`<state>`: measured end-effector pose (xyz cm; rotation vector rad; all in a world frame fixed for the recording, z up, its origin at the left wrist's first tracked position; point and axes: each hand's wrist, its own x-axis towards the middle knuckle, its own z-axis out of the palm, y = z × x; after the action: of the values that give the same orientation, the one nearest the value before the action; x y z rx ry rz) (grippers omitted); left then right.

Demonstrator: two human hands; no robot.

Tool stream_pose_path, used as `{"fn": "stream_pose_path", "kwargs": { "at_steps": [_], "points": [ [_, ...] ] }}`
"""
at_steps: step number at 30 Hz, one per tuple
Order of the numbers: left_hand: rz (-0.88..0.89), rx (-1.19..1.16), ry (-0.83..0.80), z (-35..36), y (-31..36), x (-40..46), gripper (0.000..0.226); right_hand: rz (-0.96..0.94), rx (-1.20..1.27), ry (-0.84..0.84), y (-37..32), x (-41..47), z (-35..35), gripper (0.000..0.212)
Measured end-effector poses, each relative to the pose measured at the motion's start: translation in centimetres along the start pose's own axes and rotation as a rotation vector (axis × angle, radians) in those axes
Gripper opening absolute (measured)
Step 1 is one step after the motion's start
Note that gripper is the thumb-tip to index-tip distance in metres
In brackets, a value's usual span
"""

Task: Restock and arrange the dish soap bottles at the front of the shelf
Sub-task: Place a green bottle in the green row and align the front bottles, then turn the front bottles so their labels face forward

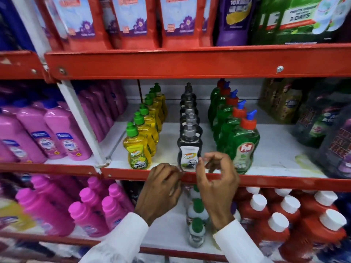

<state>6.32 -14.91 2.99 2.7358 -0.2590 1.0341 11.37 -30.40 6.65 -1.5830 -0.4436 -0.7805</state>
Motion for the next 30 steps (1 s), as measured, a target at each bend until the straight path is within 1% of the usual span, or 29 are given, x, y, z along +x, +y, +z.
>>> {"fn": "stream_pose_path", "kwargs": {
  "at_steps": [2,4,7,9,10,12,14,17,21,25,30],
  "points": [
    [-0.016,0.041,0.023,-1.5,-1.8,-0.5,0.015,-0.016,0.050,-0.102,-0.9,-0.8,2.0,0.019],
    [-0.060,0.039,0.089,-2.7,-3.6,-1.3,0.012,0.039,0.085,-0.230,-1.6,-1.5,4.2,0.020],
    [-0.216,-0.031,0.235,-4.5,-6.2,-2.6,0.013,0.130,0.088,-0.428,-2.3,-2.3,7.5,0.026],
    [-0.347,-0.110,0.304,-5.4,-7.7,-3.1,0.012,0.165,0.035,-0.513,-2.4,-2.5,9.2,0.031],
    [-0.415,-0.151,0.324,-5.7,-8.5,-3.2,0.014,0.178,-0.002,-0.543,-2.4,-2.5,9.9,0.034],
    [-0.521,-0.240,0.316,-5.9,-9.9,-3.2,0.027,0.198,-0.067,-0.585,-2.2,-2.5,11.1,0.040],
    [-0.581,-0.340,0.248,-5.5,-11.2,-2.9,0.036,0.203,-0.118,-0.611,-1.8,-2.3,11.8,0.045],
    [-0.575,-0.400,0.143,-5.1,-12.4,-2.2,0.039,0.208,-0.167,-0.635,-1.3,-1.9,12.3,0.047],
    [-0.527,-0.484,0.060,-5.1,-13.5,-1.7,0.044,0.231,-0.153,-0.663,-0.6,-1.6,12.5,0.042],
    [-0.479,-0.519,0.046,-4.8,-14.4,-1.6,0.044,0.283,-0.123,-0.647,0.0,-1.4,12.6,0.035],
    [-0.456,-0.594,0.040,-4.7,-14.9,-1.4,0.043,0.321,-0.116,-0.596,0.2,-1.6,12.7,0.034]
  ]
}}
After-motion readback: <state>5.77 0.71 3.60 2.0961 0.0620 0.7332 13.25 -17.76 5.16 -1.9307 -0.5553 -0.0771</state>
